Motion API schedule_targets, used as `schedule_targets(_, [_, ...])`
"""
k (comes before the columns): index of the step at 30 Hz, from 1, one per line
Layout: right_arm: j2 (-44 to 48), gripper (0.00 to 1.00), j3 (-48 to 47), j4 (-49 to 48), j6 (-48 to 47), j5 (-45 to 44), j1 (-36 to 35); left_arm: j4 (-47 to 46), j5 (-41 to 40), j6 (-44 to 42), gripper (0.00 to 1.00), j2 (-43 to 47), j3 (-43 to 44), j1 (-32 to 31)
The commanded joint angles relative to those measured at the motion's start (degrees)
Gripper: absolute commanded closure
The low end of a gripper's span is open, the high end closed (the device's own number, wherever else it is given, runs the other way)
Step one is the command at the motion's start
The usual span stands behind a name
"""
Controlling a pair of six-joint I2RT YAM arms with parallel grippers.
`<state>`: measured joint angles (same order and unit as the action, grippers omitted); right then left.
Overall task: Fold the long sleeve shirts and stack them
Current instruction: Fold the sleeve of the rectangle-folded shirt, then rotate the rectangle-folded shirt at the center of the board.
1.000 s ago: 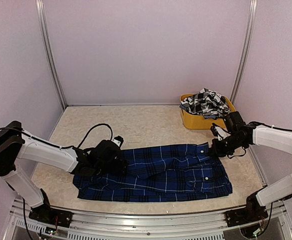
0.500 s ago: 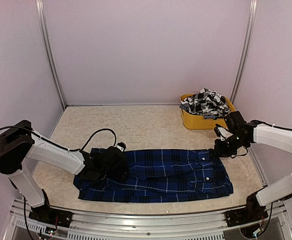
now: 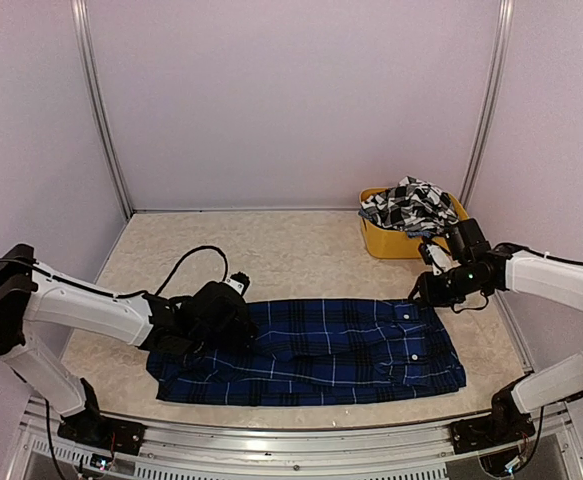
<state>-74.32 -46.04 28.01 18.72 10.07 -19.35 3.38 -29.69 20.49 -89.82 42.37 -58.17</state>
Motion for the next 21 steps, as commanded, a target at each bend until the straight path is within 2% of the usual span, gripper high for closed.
schedule_targets(1, [-4.47, 0.69, 2.37, -8.43, 0.13, 3.86, -5.14, -1.19, 6.02, 3.81, 0.01, 3.58, 0.6, 0.62])
schedule_targets(6, [-8.87, 0.7, 4.53, -13.19, 0.92, 3.58, -9.04, -0.51, 14.94, 9.21, 0.01, 4.93, 0.47, 3.09])
schedule_targets(9, [-10.66, 0.7, 5.18, -13.98, 0.52, 2.91, -9.55, 1.3, 20.32, 15.75, 0.01, 5.38, -0.19, 5.66])
schedule_targets(15, [-14.12, 0.71, 5.71, -13.67, 0.08, 1.6, -9.56, -0.52, 23.71, 25.84, 0.01, 8.32, -6.8, 5.86])
schedule_targets(21, [-14.78, 0.71, 7.63, -13.16, 2.1, 0.73, -9.51, -2.94, 27.31, 27.55, 0.01, 8.05, -10.59, 9.0])
